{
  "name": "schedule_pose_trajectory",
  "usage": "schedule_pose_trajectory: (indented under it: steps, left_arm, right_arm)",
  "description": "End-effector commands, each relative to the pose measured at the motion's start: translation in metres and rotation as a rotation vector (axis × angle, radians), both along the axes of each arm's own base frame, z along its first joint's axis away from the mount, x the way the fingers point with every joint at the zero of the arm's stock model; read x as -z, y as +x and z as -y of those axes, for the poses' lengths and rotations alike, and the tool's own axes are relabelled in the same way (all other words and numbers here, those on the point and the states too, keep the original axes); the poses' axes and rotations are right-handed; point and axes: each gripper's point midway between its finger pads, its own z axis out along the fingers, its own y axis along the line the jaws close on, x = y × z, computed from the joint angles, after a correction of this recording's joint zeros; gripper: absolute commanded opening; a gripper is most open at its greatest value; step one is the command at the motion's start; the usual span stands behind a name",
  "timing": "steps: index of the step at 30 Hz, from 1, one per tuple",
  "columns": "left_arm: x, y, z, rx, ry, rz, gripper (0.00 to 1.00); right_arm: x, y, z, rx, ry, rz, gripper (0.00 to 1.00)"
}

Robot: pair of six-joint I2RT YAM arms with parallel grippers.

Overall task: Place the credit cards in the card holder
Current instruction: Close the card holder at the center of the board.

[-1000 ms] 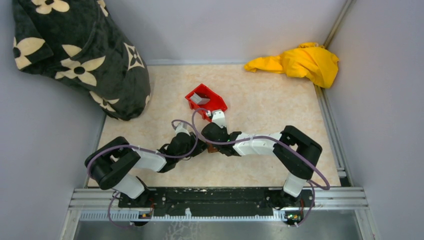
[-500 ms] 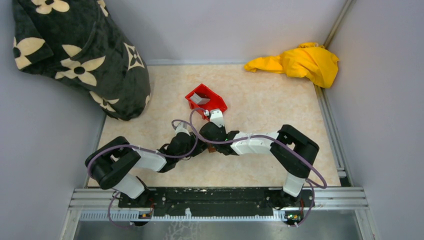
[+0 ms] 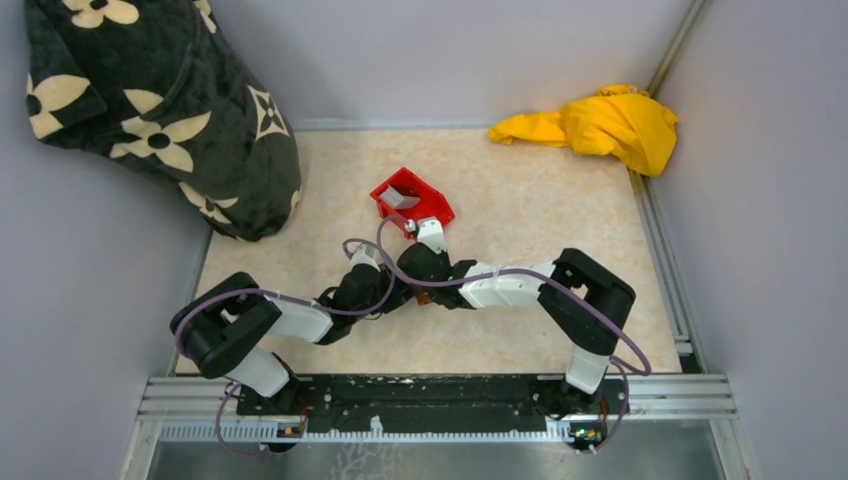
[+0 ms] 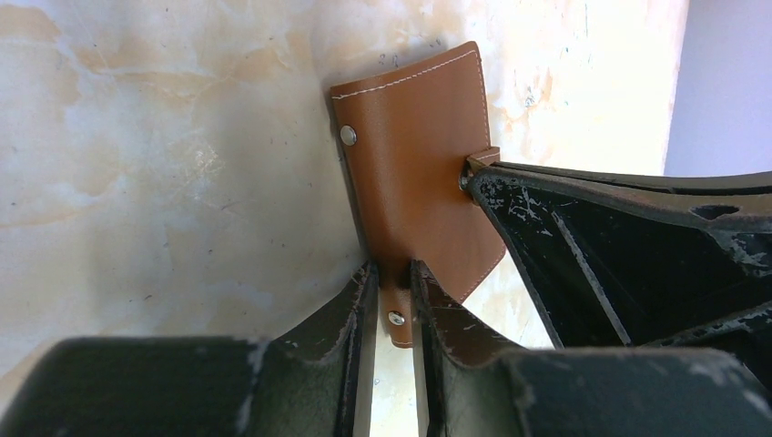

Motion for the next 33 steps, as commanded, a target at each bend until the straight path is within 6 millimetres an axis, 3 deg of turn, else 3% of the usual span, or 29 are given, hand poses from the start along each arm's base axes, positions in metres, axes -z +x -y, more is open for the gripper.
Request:
schedule_pose_trajectory:
  steps: [1,28,32,33]
  left_arm:
    - [0.016,-0.003,-0.006,-0.001,0.045,-0.041,0.26]
    - [0.016,0.002,-0.012,-0.028,0.043,-0.048,0.26]
    - [0.016,0.001,-0.014,-0.03,0.042,-0.047,0.26]
    - [0.015,0.001,-0.014,-0.031,0.039,-0.045,0.26]
  right_arm:
    - [0.064,-0.071,-0.009,-0.174,-0.039,-0.322,0.0]
    - [0.114,-0.12,0.017,-0.212,-0.136,-0.564,0.0]
    - [0.108,-0.118,0.019,-0.206,-0.135,-0.545,0.01]
    - [0.102,-0.113,0.019,-0.198,-0.131,-0.522,0.06]
